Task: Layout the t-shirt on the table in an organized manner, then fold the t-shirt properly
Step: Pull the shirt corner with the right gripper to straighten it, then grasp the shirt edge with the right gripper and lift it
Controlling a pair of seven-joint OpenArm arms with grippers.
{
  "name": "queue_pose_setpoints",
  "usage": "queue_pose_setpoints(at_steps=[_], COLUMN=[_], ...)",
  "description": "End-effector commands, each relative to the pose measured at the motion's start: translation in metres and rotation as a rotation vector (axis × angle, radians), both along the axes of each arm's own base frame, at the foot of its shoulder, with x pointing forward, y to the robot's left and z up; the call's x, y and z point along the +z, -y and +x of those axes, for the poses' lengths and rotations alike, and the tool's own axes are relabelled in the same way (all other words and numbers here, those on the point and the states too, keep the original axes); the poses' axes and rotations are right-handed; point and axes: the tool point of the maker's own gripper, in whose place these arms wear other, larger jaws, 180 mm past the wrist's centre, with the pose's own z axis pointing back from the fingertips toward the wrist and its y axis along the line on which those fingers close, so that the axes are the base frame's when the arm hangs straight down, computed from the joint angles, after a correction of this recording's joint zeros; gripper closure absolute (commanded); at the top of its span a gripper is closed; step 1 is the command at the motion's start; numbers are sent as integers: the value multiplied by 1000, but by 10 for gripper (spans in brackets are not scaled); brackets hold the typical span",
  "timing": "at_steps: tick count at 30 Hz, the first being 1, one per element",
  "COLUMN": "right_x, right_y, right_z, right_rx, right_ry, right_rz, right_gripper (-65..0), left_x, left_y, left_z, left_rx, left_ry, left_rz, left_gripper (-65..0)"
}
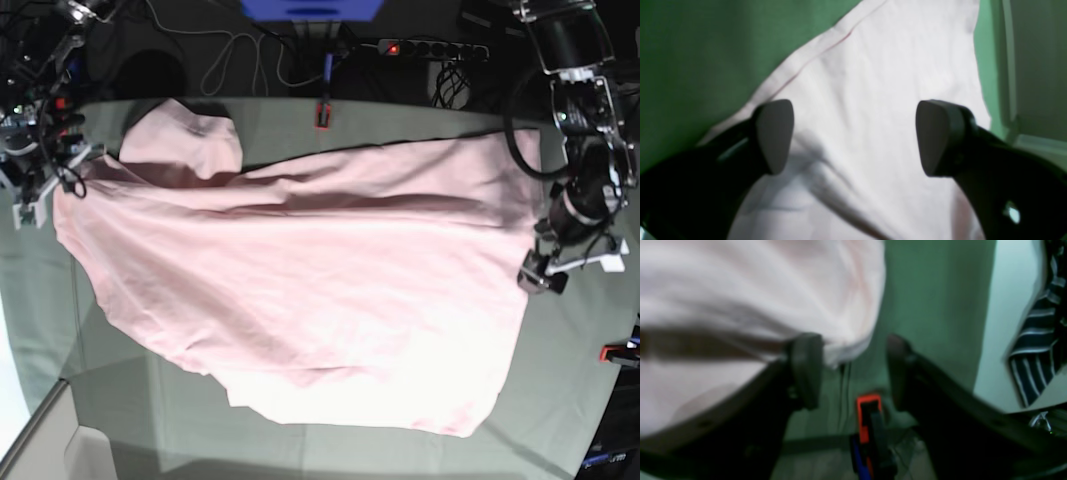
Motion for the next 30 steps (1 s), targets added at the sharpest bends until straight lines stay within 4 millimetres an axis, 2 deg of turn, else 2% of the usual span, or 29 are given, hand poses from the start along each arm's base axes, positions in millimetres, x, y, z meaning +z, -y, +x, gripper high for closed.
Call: queue_pose_setpoints(at_steps=[1, 4, 7, 10, 12, 19, 24, 30], right_x=[19, 34, 38, 31, 22, -9, -29, -64], right_y=[9, 13, 2, -15, -31, -63, -88, -103], right_z=[7, 19, 48, 81, 106, 168, 193, 189], right_rx=[-14, -48, -16, 64, 137, 285, 361, 388], right_ry=[61, 122, 167, 156, 126, 18, 32, 21], right_rz=[-34, -34, -3, 30, 38, 43, 100, 210], right_gripper=[-344, -357, -360, -360, -360, -361, -361, -356], left_x=[5, -4, -16, -25, -29, -34, -38, -41], left_y=[-4, -5, -6, -11, -25, -44, -54, -61], left_z=[-1, -12, -19, -27, -38, -62, -78, -90], left_rx=[-4, -2, 5, 28, 72, 127, 159, 180], left_ry=[14, -14, -48, -77, -90, -116, -136, -153], left_rz=[15, 16, 5, -3, -5, -4, -1, 4], left_gripper=[-557, -557, -557, -557, -557, -557, -557, -557])
